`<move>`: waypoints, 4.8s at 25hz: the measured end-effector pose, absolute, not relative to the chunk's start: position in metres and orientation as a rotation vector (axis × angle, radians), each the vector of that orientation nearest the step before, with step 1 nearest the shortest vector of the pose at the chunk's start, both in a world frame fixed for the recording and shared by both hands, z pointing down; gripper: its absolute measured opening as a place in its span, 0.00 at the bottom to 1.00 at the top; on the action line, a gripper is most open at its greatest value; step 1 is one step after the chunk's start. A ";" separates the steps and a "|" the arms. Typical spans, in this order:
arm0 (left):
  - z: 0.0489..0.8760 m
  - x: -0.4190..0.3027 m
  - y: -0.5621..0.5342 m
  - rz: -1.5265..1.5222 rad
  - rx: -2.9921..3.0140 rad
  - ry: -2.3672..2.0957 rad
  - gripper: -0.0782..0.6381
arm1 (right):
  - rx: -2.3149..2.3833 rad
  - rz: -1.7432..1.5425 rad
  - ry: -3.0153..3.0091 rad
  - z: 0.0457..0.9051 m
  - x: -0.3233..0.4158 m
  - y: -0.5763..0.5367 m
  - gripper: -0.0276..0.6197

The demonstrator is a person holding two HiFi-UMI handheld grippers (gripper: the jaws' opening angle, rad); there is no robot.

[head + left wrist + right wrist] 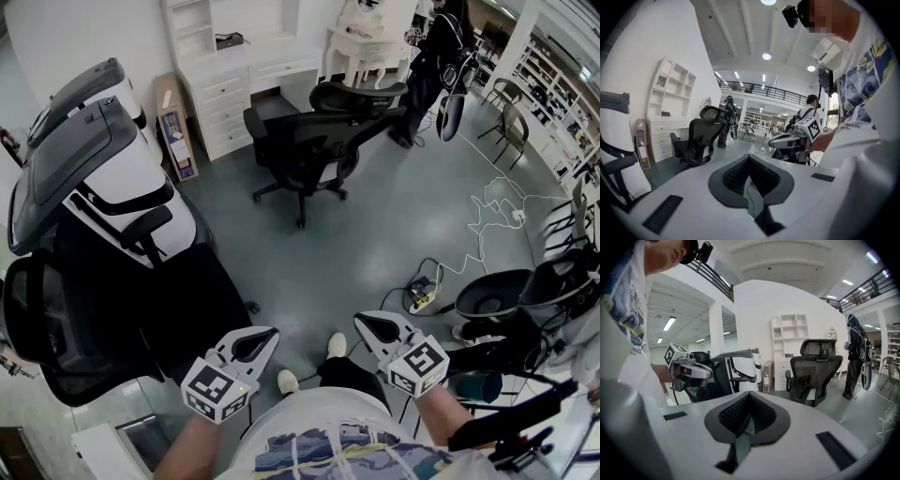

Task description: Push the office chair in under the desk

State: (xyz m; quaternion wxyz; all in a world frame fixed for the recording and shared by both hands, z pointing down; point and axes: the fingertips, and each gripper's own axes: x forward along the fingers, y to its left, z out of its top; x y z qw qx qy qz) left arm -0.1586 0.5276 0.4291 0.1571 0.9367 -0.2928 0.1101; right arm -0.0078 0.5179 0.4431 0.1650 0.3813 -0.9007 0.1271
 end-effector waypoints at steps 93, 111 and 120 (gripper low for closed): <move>0.549 -0.069 -0.129 1.013 2.834 -0.736 0.46 | 1.802 0.423 -2.326 0.455 0.155 -0.098 0.57; 0.551 -0.033 -0.213 1.029 2.800 -0.764 0.45 | 1.733 0.421 -2.358 0.458 0.193 -0.197 0.57; 0.554 -0.015 -0.251 1.068 2.749 -0.801 0.45 | 1.701 0.419 -2.388 0.460 0.213 -0.246 0.56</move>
